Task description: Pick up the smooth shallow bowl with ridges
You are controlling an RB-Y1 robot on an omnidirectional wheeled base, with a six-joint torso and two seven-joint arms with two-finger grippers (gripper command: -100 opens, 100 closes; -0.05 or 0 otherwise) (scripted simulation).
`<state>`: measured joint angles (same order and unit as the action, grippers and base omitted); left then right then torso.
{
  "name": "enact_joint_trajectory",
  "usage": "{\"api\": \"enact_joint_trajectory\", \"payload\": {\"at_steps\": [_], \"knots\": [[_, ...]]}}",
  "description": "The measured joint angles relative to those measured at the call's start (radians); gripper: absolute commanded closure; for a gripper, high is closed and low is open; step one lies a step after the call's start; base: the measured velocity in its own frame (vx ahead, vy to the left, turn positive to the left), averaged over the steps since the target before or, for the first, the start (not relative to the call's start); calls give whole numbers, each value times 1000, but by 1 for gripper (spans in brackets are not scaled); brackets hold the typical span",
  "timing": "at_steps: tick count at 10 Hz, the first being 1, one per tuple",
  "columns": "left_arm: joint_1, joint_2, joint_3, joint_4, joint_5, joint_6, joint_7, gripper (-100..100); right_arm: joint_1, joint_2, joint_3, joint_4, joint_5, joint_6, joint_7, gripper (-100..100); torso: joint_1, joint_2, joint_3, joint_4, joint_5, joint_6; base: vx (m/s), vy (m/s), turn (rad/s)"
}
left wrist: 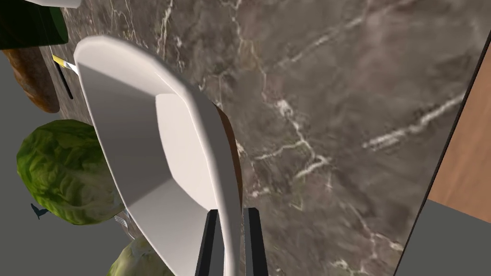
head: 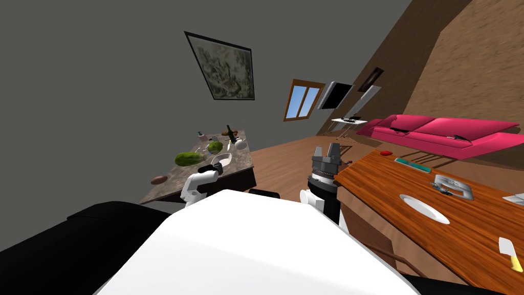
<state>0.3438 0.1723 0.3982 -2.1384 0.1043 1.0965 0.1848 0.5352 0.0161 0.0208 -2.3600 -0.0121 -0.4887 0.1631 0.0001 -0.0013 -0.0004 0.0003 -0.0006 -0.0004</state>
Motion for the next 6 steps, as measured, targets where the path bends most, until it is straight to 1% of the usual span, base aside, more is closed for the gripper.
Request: {"api": "enact_joint_trajectory", "payload": {"at_steps": [2,3,4,6], "knots": [[-1,0,0,0,0,-1,0,100,0,0,0,0,0,0,0,0,0,1,0,0,0,0,0,0,0],[0,0,0,0,0,0,0,0,0,0,0,0,0,0,0,0,-1,1,0,0,0,0,0,0,0],[0,0,0,0,0,0,0,100,0,0,0,0,0,0,0,0,-1,1,1,0,0,0,-18,-17,-6],[9,2,3,-36,5,25,2,100,0,0,0,0,0,0,0,0,-4,4,2,1,-1,0,-22,-24,0]]}}
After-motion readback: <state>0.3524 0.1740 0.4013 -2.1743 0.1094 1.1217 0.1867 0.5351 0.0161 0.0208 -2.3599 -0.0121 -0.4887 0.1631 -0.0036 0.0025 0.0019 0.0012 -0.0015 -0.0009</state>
